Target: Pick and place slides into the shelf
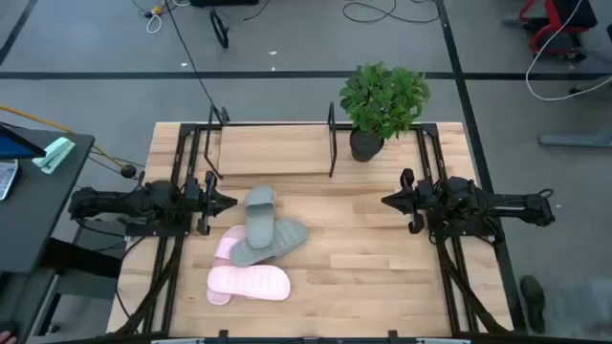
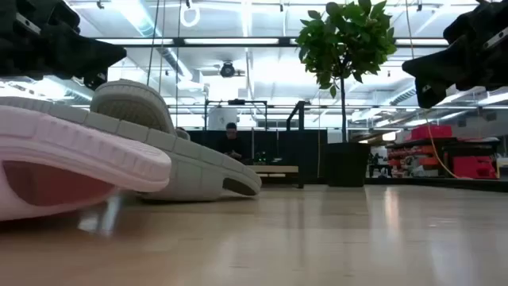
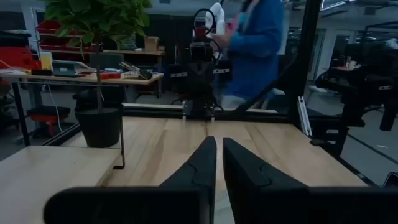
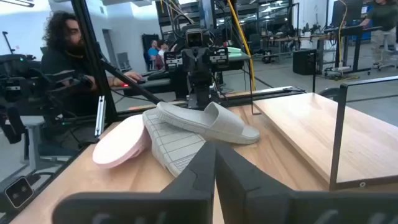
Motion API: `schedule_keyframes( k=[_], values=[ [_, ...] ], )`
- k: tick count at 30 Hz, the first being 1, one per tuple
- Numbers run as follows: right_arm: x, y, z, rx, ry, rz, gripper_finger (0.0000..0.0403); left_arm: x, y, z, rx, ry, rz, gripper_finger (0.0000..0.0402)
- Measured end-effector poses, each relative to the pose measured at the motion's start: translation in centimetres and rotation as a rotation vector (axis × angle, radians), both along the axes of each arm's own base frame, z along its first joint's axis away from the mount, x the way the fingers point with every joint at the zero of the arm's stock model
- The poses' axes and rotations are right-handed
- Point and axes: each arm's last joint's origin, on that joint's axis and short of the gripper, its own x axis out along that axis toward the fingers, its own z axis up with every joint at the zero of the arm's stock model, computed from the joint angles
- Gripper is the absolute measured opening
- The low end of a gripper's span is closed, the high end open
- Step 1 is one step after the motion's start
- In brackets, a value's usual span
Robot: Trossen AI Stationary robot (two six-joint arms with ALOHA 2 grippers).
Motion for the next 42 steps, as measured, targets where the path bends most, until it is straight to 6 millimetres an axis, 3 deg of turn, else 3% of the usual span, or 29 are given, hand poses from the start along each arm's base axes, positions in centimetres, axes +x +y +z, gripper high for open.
schedule_keyframes(
  k=[42],
  values=[
    [0.0,0.0,-0.01,0.0,0.001,0.0,0.0018,0.0,0.0,0.0,0.0,0.0,0.0,0.0039]
  ],
)
